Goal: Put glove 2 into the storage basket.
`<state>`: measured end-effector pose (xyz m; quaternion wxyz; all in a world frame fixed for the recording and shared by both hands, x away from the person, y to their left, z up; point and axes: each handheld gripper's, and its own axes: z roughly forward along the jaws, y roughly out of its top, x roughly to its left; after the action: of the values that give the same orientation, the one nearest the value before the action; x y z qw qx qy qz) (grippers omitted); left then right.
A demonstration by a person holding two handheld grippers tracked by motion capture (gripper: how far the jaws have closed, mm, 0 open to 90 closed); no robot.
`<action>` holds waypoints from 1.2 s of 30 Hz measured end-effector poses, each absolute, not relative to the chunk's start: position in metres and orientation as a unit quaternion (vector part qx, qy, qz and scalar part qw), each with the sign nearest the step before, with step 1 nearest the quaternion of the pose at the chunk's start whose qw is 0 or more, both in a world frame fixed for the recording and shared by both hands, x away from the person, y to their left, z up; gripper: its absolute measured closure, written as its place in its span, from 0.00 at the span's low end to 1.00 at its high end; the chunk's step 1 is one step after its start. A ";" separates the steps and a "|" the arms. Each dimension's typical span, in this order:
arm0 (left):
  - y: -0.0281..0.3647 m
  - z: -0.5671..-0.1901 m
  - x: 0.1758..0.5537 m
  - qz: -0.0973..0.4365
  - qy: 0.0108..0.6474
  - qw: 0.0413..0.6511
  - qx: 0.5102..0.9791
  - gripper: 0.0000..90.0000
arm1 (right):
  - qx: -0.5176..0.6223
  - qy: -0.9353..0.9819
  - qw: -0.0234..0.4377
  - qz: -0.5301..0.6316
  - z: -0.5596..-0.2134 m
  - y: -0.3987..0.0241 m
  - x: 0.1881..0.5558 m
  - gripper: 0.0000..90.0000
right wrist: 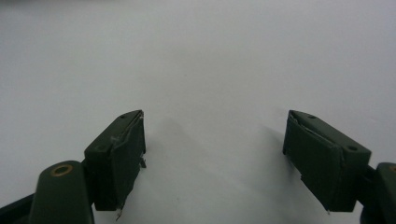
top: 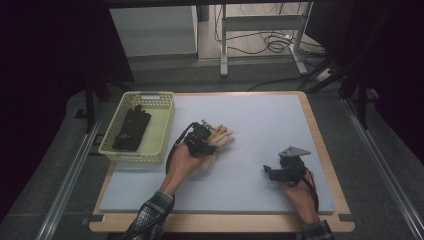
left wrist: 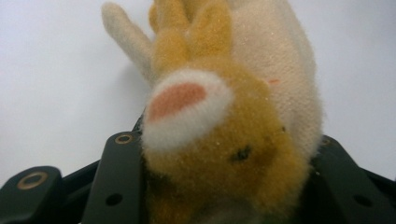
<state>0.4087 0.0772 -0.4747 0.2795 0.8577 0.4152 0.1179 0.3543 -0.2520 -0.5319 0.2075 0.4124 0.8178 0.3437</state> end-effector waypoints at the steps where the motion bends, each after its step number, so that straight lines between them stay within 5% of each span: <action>1: 0.081 -0.469 0.410 0.119 0.417 0.280 0.857 0.58 | 0.412 0.818 0.208 0.344 -0.532 -0.252 0.354 0.23; 16: 0.156 -0.410 0.432 0.166 0.475 0.272 0.820 0.57 | 0.413 0.817 0.208 0.344 -0.532 -0.252 0.354 0.23; 36: 0.243 -0.419 0.448 0.194 0.545 0.259 0.773 0.56 | 0.413 0.817 0.208 0.344 -0.532 -0.252 0.354 0.23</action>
<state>0.4476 0.2431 -0.4185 0.2591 0.7731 0.5454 0.1943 0.3542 -0.2520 -0.5322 0.2083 0.4127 0.8171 0.3445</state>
